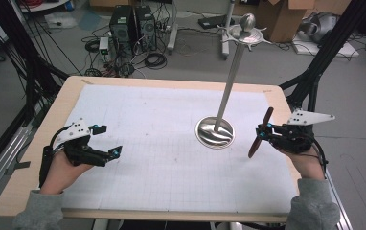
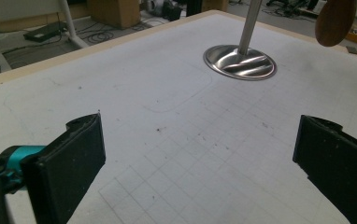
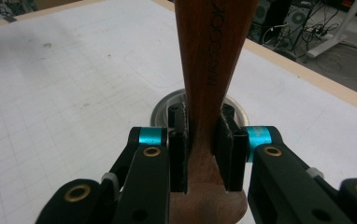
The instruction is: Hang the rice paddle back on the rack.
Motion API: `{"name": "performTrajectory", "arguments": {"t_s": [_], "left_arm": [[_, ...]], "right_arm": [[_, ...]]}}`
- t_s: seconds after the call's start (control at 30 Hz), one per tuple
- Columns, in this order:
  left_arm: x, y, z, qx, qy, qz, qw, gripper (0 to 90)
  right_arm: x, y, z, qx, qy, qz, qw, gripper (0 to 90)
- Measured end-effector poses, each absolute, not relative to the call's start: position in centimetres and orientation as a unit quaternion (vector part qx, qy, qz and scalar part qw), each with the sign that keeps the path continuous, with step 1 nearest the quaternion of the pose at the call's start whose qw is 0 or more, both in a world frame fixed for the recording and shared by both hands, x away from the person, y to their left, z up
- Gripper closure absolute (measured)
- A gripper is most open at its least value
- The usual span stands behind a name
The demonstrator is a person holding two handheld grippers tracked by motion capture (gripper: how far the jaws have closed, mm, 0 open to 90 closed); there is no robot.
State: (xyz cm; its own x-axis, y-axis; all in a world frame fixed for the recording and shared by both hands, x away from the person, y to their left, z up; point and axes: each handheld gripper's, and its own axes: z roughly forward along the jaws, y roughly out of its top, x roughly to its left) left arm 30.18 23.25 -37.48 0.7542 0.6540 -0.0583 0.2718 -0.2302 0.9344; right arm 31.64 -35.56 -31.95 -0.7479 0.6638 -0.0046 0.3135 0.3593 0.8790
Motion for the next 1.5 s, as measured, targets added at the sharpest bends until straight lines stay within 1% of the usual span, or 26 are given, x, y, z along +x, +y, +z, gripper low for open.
{"name": "performTrajectory", "arguments": {"t_s": [0.3,0.53,0.6,0.67,0.9,1.17,1.37,1.5], "left_arm": [[30.3,23.2,-37.8,0.766,0.302,0.169,0.541,2.8],[30.2,23.4,-37.7,0.765,0.303,0.174,0.541,2.8],[30.1,23.3,-37.7,0.767,0.301,0.173,0.539,2.8],[30.1,23.3,-37.8,0.768,0.302,0.174,0.538,2.8],[29.4,23.5,-37.3,0.766,0.29,0.175,0.546,2.8],[29.0,23.8,-37.3,0.766,0.291,0.18,0.545,2.8],[28.5,23.9,-37.0,0.765,0.276,0.181,0.553,2.8],[28.5,24.1,-37.1,0.764,0.279,0.187,0.551,2.8]], "right_arm": [[32.3,-35.6,-29.8,0.308,0.795,0.486,0.19,76.7],[32.9,-35.5,-29.0,0.31,0.787,0.496,0.195,76.7],[33.2,-35.7,-28.4,0.323,0.775,0.5,0.214,76.8],[33.3,-35.8,-28.2,0.318,0.772,0.506,0.217,76.8],[33.8,-35.4,-26.7,0.305,0.781,0.499,0.218,76.9],[34.4,-35.4,-25.5,0.304,0.779,0.504,0.215,76.9],[34.8,-35.8,-25.3,0.301,0.769,0.521,0.217,76.9],[35.0,-35.7,-25.1,0.299,0.77,0.519,0.219,76.9]]}}
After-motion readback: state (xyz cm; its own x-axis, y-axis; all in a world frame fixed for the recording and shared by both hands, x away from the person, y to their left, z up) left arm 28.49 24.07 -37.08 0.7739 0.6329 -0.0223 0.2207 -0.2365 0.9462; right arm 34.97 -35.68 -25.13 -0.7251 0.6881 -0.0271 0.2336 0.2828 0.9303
